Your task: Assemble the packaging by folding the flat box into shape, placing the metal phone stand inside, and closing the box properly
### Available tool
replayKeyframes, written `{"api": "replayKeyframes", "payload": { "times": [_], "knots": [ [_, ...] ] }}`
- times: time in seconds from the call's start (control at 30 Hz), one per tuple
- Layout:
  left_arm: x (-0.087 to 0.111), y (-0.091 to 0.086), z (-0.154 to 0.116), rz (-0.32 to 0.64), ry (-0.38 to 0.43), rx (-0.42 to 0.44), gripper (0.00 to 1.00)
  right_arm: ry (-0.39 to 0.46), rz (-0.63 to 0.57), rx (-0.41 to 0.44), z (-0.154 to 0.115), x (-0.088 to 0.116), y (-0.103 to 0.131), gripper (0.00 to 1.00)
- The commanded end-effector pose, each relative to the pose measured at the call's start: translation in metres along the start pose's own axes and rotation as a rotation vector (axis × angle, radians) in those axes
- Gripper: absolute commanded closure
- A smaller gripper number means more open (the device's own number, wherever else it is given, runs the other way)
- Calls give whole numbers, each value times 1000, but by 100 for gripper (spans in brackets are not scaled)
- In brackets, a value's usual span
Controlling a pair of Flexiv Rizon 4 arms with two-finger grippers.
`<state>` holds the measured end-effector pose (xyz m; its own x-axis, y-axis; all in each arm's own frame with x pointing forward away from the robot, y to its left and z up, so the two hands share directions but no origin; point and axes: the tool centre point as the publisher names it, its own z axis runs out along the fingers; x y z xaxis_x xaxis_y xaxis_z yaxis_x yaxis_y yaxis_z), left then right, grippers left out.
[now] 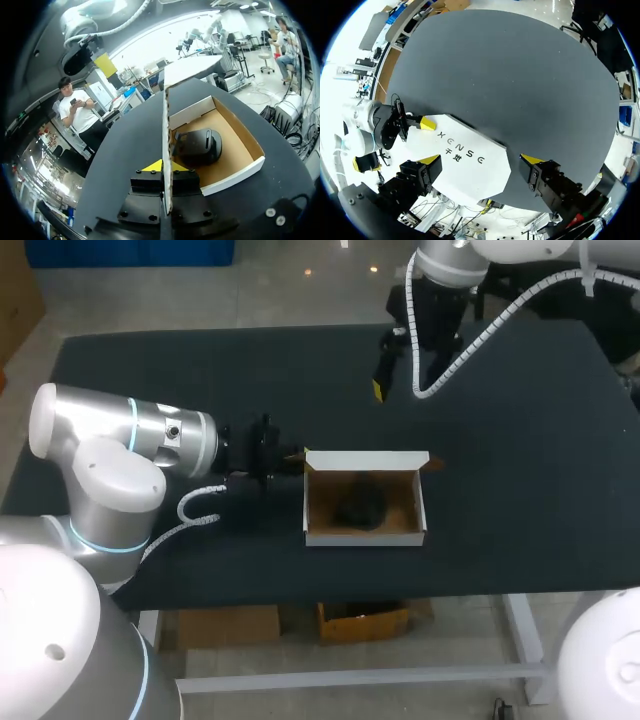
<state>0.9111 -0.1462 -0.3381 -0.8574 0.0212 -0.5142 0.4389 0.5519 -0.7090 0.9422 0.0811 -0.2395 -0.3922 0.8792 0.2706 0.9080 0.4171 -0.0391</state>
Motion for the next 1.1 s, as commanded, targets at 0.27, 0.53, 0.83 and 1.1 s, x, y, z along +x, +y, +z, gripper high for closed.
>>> {"api": "replayKeyframes", "payload": {
  "times": [0.27,0.53,0.83,1.1],
  "knots": [
    [8,5,5,23,-17,1,100,146,496,187,21,-9,-23,0],
    [10,8,4,33,-24,2,100,174,516,151,23,-7,-34,0],
    [10,8,4,45,-29,-6,100,142,501,130,23,-1,-34,0],
    [12,9,4,60,-36,-10,100,95,604,146,37,2,-49,0]
  ]
}}
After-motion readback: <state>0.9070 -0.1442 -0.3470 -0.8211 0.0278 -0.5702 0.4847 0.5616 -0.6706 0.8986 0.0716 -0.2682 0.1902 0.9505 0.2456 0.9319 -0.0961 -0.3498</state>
